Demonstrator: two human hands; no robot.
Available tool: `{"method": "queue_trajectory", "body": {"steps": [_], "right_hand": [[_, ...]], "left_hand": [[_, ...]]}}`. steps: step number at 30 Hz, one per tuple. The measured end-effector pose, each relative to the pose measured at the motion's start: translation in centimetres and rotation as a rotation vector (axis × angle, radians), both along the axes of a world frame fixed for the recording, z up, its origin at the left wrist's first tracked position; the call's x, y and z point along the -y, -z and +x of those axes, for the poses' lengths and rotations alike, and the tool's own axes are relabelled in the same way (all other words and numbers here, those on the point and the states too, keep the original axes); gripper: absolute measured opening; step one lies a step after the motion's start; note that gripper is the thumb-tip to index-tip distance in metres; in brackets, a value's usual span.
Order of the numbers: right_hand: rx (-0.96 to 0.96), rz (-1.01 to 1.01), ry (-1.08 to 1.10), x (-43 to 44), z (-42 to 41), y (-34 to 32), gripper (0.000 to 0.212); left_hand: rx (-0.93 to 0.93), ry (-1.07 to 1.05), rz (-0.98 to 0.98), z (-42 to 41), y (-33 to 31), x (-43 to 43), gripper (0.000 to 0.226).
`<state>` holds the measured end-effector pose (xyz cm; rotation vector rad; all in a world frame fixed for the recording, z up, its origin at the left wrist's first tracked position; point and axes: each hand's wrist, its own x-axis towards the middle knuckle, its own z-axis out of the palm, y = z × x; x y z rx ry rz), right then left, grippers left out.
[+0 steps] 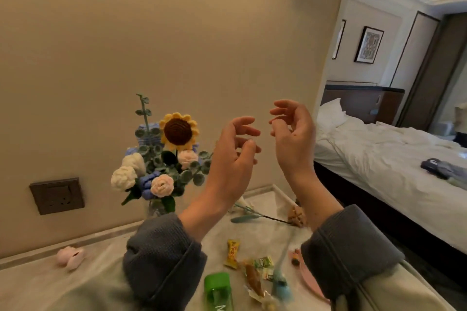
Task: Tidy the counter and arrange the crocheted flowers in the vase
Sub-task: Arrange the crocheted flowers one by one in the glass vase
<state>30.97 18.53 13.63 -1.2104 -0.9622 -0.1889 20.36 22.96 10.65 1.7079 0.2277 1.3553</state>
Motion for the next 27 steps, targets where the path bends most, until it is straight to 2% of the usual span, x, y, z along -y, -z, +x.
{"method": "queue_trajectory", "body": {"steps": [8,15,21,24,27], "right_hand": [[-0.081,-0.346,-0.086,1.8,11.0,7.8,0.024],[-0.083,-0.817,-0.257,-1.0,18.5,17.0,0.024],[0.032,-1.175,-0.399,-4.2,21.4,24.5,0.042],[0.131,-1.287,-0.443,-5.6,22.2,26.9,0.055],[0.212,-1.348,-0.449,-6.6,22.2,28.7,0.057]], "left_hand": [[-0.167,-0.069,-0.16,10.6,7.1,0.9,0.039],[-0.444,-0.199,-0.58,15.8,16.8,-2.8,0.036],[-0.753,-0.195,-0.79,17.2,22.3,-4.6,0.038],[-0.801,-0.218,-0.876,17.8,23.7,-5.3,0.045],[-0.783,-0.241,-0.973,18.3,24.8,-5.2,0.048]]}}
